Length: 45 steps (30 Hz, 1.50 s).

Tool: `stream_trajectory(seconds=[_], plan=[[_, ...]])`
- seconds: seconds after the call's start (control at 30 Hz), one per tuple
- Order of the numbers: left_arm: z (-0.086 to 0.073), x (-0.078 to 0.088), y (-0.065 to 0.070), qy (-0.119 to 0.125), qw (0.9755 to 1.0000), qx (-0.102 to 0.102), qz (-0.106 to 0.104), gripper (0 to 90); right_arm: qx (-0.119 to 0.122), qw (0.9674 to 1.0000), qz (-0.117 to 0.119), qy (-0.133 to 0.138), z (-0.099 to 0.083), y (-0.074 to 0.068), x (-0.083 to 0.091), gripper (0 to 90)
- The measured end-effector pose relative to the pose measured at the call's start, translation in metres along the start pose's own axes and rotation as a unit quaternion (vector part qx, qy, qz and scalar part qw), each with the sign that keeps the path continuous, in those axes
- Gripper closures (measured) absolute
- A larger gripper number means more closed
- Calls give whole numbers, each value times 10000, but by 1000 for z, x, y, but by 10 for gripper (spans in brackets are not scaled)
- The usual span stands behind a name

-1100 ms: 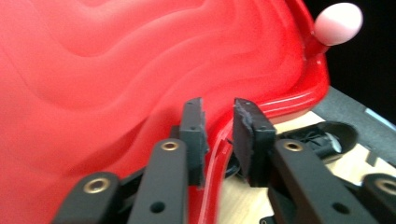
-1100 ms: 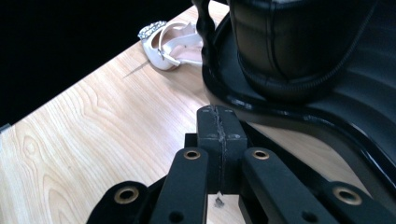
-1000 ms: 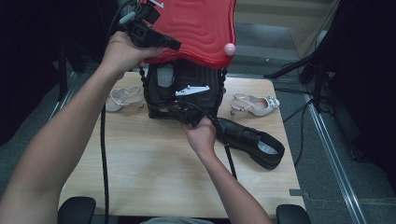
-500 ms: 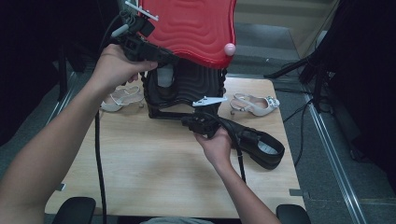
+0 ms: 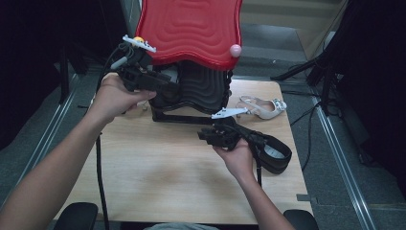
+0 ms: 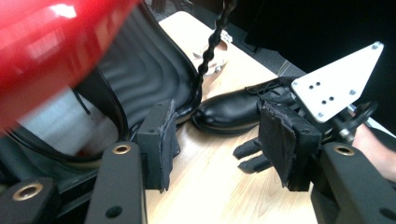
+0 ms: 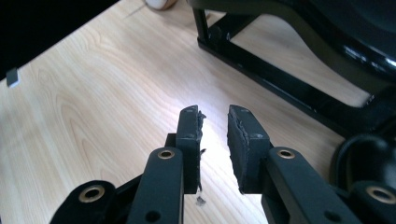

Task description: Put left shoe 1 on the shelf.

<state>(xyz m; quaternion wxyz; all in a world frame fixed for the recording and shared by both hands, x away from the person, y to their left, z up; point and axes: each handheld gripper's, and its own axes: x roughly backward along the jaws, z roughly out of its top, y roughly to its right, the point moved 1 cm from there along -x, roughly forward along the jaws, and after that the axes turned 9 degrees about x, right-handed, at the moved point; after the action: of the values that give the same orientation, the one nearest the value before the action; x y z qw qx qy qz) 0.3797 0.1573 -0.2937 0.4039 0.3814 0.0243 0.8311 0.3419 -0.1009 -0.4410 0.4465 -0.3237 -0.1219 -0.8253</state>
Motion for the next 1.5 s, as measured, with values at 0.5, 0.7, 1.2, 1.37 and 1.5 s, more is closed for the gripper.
stream_trajectory(seconds=[0.5, 0.7, 1.2, 1.37, 1.5], plan=[[-52, -28, -14, -159, 9997, 154, 61, 473, -129, 9997, 50, -183, -25, 7, 20, 718], [-68, -41, -18, -180, 9997, 178, 66, 477, -234, 9995, 9, -207, -35, 13, 28, 704], [-109, -86, -25, -442, 9982, 394, -91, 490, -430, 9979, -334, -337, -65, 32, 57, 685], [-123, -100, -28, -541, 9975, 439, -75, 497, -533, 9965, -453, -464, -76, 40, 67, 683], [-133, -108, -29, -592, 9973, 416, -89, 505, -573, 9955, -564, -498, -82, 46, 78, 685]])
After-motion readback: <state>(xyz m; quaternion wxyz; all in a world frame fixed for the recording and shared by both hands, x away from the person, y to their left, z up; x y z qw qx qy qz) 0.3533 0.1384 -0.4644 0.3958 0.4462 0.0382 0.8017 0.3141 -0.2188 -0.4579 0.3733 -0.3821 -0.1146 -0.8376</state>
